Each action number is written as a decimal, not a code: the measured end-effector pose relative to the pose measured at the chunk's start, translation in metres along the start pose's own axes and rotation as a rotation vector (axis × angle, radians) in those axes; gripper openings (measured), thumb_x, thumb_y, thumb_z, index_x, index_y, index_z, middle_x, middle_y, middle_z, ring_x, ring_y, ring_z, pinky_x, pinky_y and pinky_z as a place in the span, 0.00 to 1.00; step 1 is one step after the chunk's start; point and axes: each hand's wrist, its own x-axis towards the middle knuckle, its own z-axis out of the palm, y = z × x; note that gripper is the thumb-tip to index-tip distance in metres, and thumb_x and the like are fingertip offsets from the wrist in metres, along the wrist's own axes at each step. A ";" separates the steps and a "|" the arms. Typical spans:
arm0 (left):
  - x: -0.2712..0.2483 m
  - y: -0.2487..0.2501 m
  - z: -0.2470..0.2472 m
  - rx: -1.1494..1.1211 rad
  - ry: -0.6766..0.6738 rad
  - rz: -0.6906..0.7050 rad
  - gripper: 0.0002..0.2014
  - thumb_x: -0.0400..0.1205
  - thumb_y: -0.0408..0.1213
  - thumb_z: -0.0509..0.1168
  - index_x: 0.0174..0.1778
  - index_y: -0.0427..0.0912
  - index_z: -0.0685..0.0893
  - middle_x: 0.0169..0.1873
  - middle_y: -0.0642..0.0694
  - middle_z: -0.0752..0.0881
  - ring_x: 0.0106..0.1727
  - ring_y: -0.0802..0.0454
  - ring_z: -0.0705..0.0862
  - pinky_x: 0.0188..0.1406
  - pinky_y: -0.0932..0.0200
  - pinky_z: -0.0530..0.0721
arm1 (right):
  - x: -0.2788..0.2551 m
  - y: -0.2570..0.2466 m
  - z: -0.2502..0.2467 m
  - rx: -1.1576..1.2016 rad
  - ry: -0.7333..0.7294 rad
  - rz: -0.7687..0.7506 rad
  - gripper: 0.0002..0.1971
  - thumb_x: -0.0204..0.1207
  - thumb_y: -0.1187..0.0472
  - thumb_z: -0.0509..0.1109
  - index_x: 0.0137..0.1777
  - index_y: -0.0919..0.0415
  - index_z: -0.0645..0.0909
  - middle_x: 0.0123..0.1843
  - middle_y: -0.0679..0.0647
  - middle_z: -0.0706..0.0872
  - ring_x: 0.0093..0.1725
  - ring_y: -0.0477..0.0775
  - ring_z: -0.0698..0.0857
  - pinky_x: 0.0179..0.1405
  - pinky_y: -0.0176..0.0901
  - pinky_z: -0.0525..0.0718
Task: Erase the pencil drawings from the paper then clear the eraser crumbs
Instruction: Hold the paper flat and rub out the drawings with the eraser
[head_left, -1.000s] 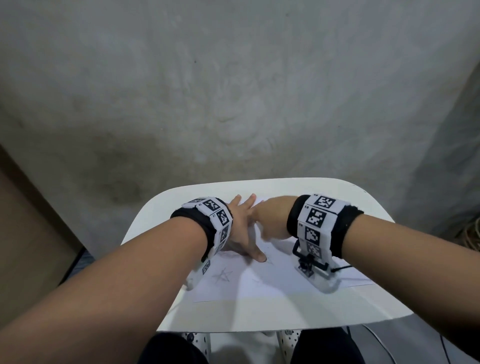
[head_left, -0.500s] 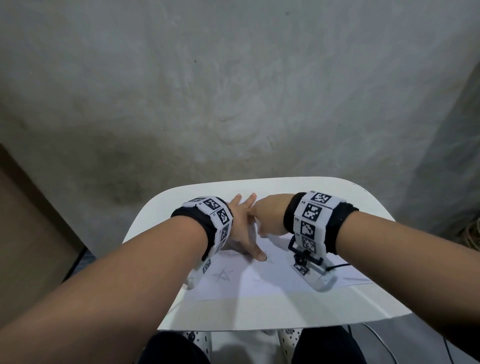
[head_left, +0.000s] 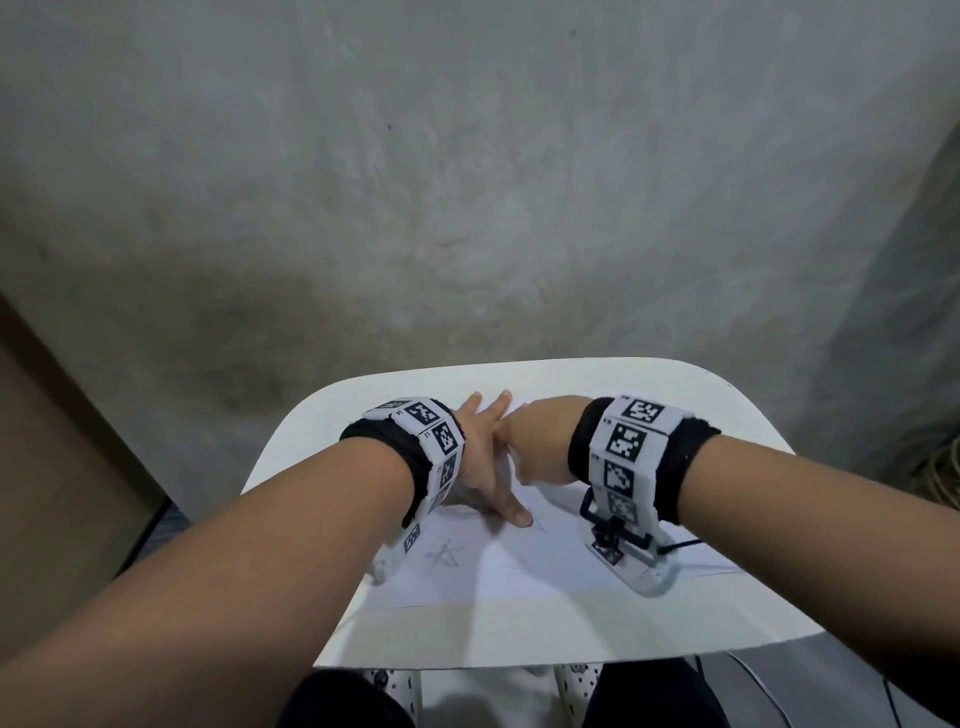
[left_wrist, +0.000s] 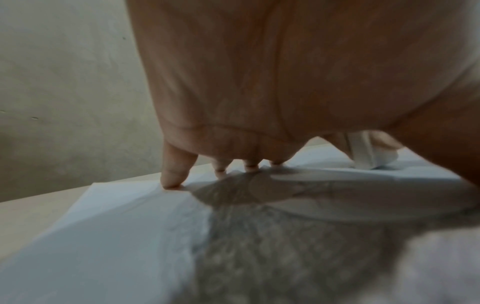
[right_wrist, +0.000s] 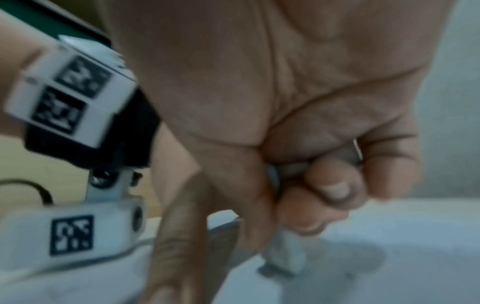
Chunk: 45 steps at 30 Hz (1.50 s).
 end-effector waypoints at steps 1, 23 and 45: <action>0.000 0.000 0.000 0.017 -0.006 0.007 0.64 0.67 0.69 0.73 0.85 0.56 0.32 0.84 0.54 0.29 0.86 0.45 0.32 0.83 0.36 0.46 | 0.002 0.004 0.001 -0.013 -0.014 0.008 0.20 0.80 0.57 0.66 0.72 0.59 0.75 0.67 0.57 0.82 0.65 0.61 0.82 0.52 0.47 0.77; 0.005 0.000 0.004 0.067 -0.020 0.010 0.64 0.69 0.71 0.70 0.83 0.55 0.28 0.84 0.53 0.28 0.85 0.43 0.32 0.83 0.35 0.46 | -0.016 0.048 0.033 1.571 -0.340 0.029 0.08 0.85 0.63 0.60 0.44 0.62 0.76 0.42 0.61 0.87 0.34 0.55 0.89 0.32 0.41 0.87; -0.012 -0.017 0.016 0.000 0.084 0.153 0.56 0.72 0.77 0.61 0.86 0.59 0.37 0.85 0.52 0.32 0.86 0.49 0.35 0.84 0.36 0.45 | -0.045 0.039 0.019 1.394 0.261 0.087 0.04 0.81 0.59 0.67 0.48 0.57 0.82 0.32 0.50 0.78 0.25 0.47 0.74 0.29 0.34 0.77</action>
